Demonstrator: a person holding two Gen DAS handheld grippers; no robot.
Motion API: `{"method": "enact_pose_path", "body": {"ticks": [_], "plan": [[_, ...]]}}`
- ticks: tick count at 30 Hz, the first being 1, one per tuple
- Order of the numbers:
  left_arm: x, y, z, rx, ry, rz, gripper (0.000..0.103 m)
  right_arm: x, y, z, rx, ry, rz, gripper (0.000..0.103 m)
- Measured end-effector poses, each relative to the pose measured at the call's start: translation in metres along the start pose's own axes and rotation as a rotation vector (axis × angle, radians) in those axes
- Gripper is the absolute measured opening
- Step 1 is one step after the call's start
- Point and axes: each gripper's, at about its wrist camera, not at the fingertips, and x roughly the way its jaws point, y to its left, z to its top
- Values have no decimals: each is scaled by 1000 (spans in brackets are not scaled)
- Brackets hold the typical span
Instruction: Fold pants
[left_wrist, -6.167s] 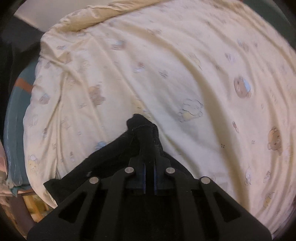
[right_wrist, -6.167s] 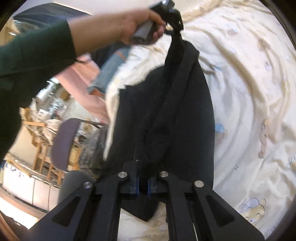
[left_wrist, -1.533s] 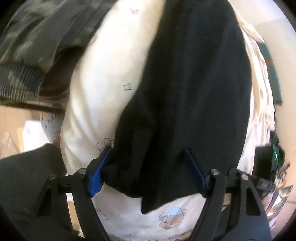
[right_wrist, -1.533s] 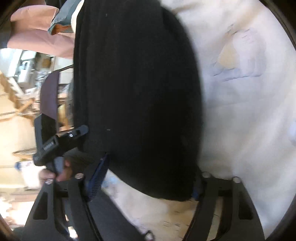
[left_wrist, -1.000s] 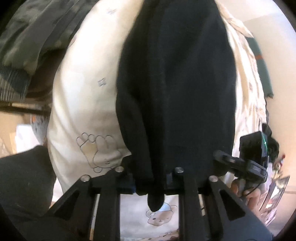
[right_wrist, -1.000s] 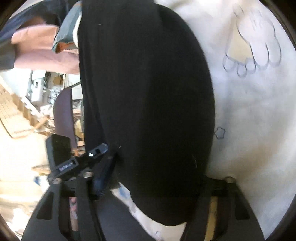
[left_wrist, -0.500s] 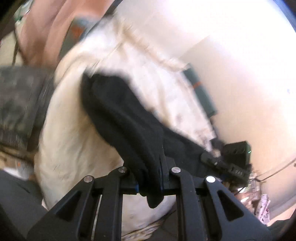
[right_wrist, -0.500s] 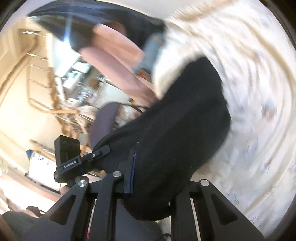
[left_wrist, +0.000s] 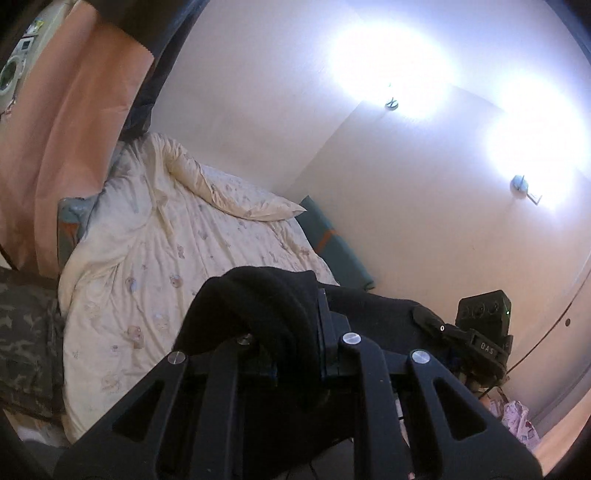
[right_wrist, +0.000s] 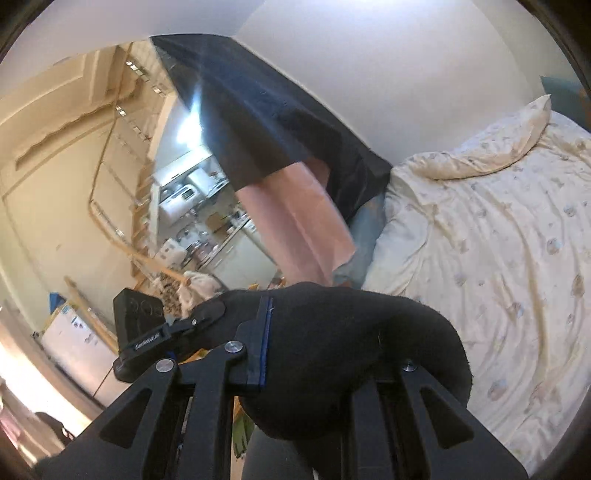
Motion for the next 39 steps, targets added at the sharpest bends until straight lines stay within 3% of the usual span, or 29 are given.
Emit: {"method": "enact_pose_path", "body": {"ticks": [7,12,16,19,22,26,28,32,33,35,37,39], "plan": [[49,7,53,19,-38,4,12,12,-16,43,-53,-31,-75,14],[51,9,49,79,-92,-15,12,13,-17,39,-106,-35,-90,14],[71,45,-1,71,-7,14,12,28,-60,-7,-51,52,-125,15],[96,87,-67,27,127,76,12,44,-108,-66,29,150,-166,15],[126,136,-152,-37,288,154,12,61,-167,-145,159,270,-213,15],[159,191,-270,-141,574,286,12,75,-244,-264,382,442,-308,15],[161,197,-307,-131,651,337,12,71,-265,-312,493,490,-329,15],[155,184,-340,8,750,433,20,62,-272,-346,607,559,-403,24],[156,181,-344,53,793,489,21,59,-272,-347,627,577,-432,38],[152,175,-346,87,847,533,27,53,-268,-346,619,647,-491,56],[145,170,-339,95,866,531,30,41,-257,-338,569,681,-504,56],[137,161,-323,119,820,515,30,27,-247,-327,516,673,-515,56]]}}
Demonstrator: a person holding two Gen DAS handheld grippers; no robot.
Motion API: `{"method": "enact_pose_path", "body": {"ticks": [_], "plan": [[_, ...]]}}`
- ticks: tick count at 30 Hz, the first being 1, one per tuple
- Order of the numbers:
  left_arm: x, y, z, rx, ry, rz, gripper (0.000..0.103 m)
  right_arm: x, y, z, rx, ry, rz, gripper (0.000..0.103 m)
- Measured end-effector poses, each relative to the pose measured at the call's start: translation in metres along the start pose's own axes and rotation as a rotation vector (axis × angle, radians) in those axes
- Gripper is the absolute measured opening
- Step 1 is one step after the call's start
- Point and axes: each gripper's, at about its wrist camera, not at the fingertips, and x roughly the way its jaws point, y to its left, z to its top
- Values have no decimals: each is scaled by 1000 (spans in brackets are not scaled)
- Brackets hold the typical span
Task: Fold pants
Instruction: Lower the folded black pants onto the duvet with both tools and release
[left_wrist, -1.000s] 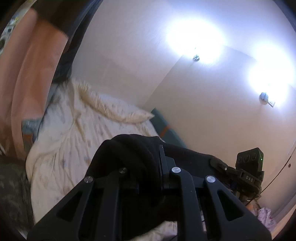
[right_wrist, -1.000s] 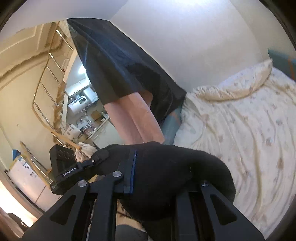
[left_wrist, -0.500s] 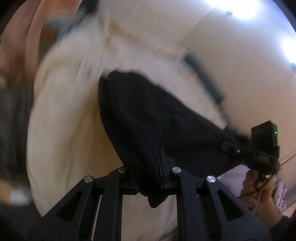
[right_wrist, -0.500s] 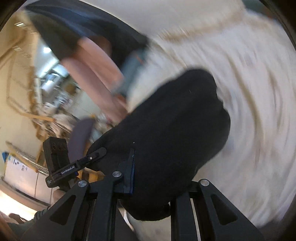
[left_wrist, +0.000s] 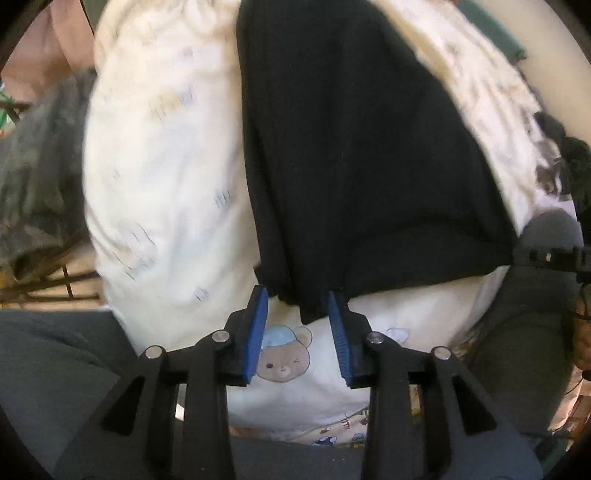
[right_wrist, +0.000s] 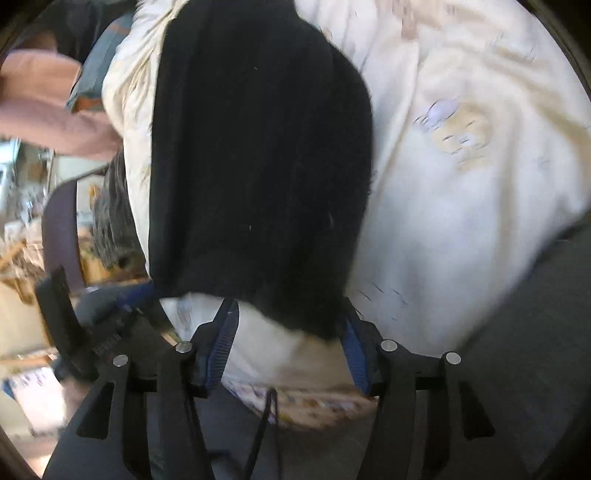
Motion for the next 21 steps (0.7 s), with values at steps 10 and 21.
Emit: {"method": "enact_pose_path", "body": {"ticks": [10,21], "plan": [[15,-41,99,34,-198,-96,39,-4,53,68,-272,-264,10,57],[93,-29,71,-10,37,17,42,101,48,46,-334,-1,-209,57]]}}
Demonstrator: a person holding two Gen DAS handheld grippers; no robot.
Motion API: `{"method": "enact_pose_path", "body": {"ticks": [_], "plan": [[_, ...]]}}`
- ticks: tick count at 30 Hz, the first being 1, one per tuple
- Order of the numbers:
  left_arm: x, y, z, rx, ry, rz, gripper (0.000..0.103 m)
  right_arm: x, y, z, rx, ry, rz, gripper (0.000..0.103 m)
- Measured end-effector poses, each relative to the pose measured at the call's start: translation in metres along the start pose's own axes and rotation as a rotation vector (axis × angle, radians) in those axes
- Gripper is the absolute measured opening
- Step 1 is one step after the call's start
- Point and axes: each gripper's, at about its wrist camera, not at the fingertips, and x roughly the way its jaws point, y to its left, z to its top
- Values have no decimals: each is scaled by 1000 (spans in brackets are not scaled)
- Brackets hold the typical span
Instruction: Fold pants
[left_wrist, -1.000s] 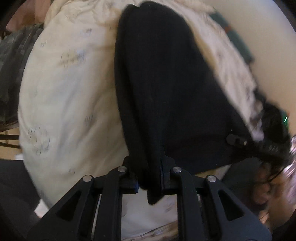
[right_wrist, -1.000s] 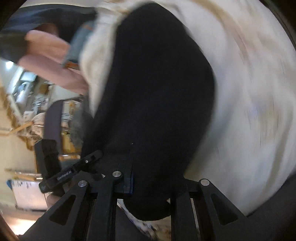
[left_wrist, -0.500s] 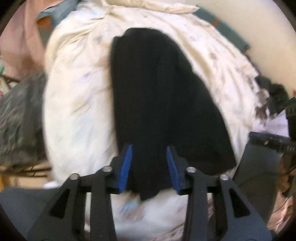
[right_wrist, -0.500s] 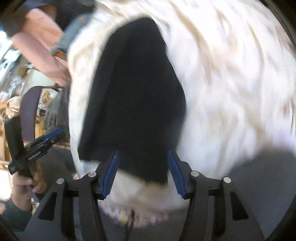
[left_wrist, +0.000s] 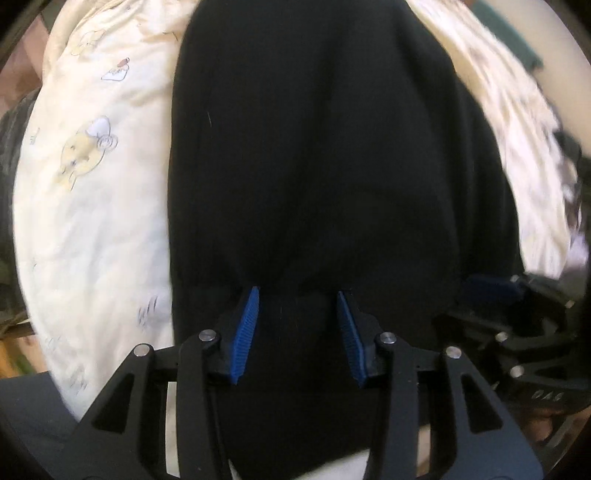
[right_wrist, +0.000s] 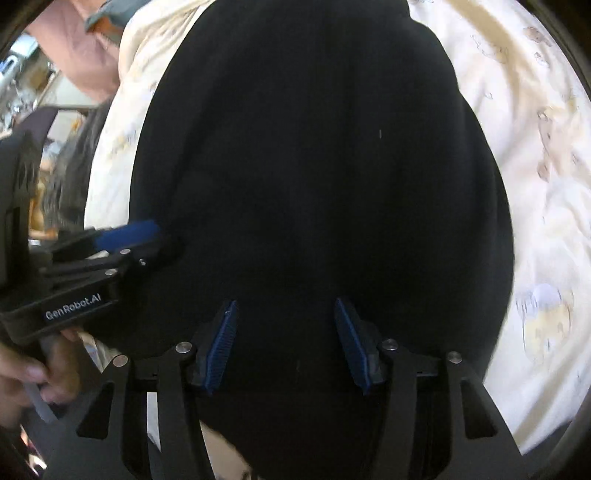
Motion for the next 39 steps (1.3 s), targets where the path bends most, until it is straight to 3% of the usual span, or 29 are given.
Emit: {"method": "enact_pose_path", "body": {"ticks": [6,9,12,14,16,19,23,26,31,35,37,38,39], "plan": [[-13,-22,-49,150,-5,75,55,-24,-2,-27,31,51,46,57],[-27,-24,-56,138,-21,49,64,-36,-3,-32,27,79,77,57],[-51,-13,-41,39,-69,-59,65,-64,-9,-30,-12,-17,137,57],[-68,-3,-26,3,-131,-64,66,-92,-19,-22,-37,-136,163,57],[-87,9,-4,-44,-223,-51,73,-109,-28,-8,-27,-222,186,57],[-104,28,26,-113,-311,-39,74,-124,-50,25,30,-318,254,57],[-108,42,77,-110,-350,-35,74,-119,-53,75,59,-407,311,57],[-93,50,139,-82,-381,-21,74,-106,-66,111,80,-446,343,57],[-67,75,235,-135,-373,-72,73,-76,-95,143,146,-459,396,57],[-39,78,305,-147,-361,-94,73,-53,-102,139,170,-407,375,59],[-18,75,335,-135,-336,-67,73,-56,-105,137,175,-413,383,59],[-9,74,343,-135,-316,-53,69,-59,-109,134,176,-423,381,59],[1,73,351,-140,-292,-44,51,-61,-111,134,181,-431,380,59]]}}
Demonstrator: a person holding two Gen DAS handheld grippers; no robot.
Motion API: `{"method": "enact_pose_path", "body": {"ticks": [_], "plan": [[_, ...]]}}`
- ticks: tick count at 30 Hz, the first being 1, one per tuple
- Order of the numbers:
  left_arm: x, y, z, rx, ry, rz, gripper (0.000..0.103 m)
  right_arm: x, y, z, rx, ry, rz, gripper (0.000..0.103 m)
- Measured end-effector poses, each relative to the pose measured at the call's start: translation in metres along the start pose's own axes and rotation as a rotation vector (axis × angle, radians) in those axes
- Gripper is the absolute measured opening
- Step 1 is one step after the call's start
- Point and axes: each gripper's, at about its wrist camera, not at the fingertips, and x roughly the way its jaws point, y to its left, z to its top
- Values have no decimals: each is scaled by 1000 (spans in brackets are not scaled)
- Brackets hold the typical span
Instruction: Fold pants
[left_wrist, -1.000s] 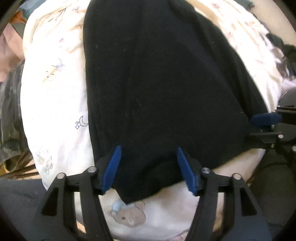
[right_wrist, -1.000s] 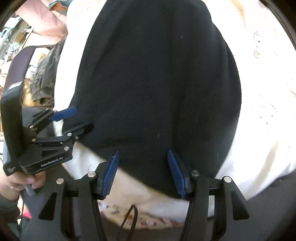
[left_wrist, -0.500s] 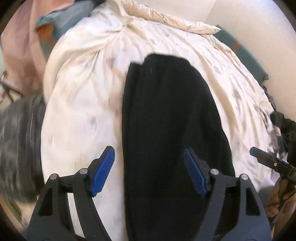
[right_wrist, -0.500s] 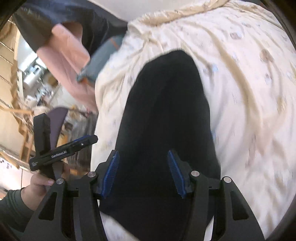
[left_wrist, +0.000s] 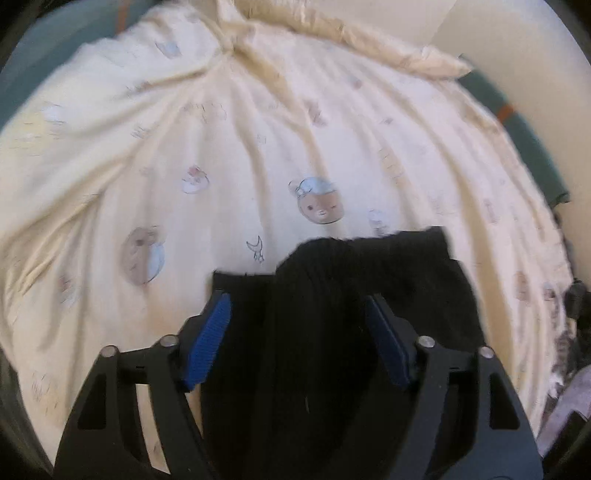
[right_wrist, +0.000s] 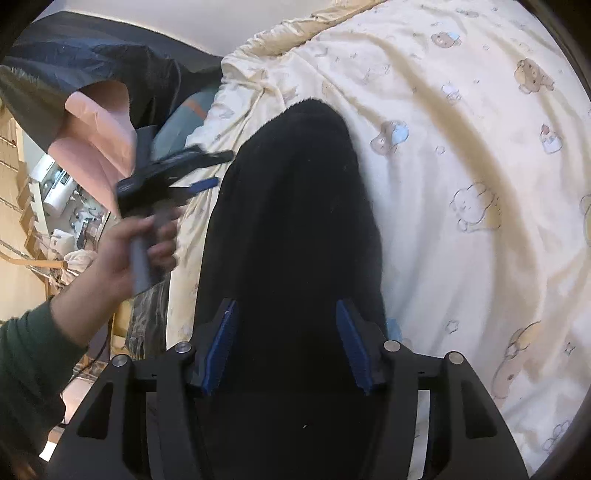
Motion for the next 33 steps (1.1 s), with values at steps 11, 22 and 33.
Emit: {"method": "enact_pose_path", "body": {"ticks": [11,22,33], "plan": [[-13,3,19,81,-79,69,12,-19,-9,3,43,-29,60,59],[-14,-7,-3,67,-40,168,64,-20,-6,-1,0,-21,-44,59],[-45,-14,-158,103,116,-35,68,46,7,128,21,56,-44,58]]}}
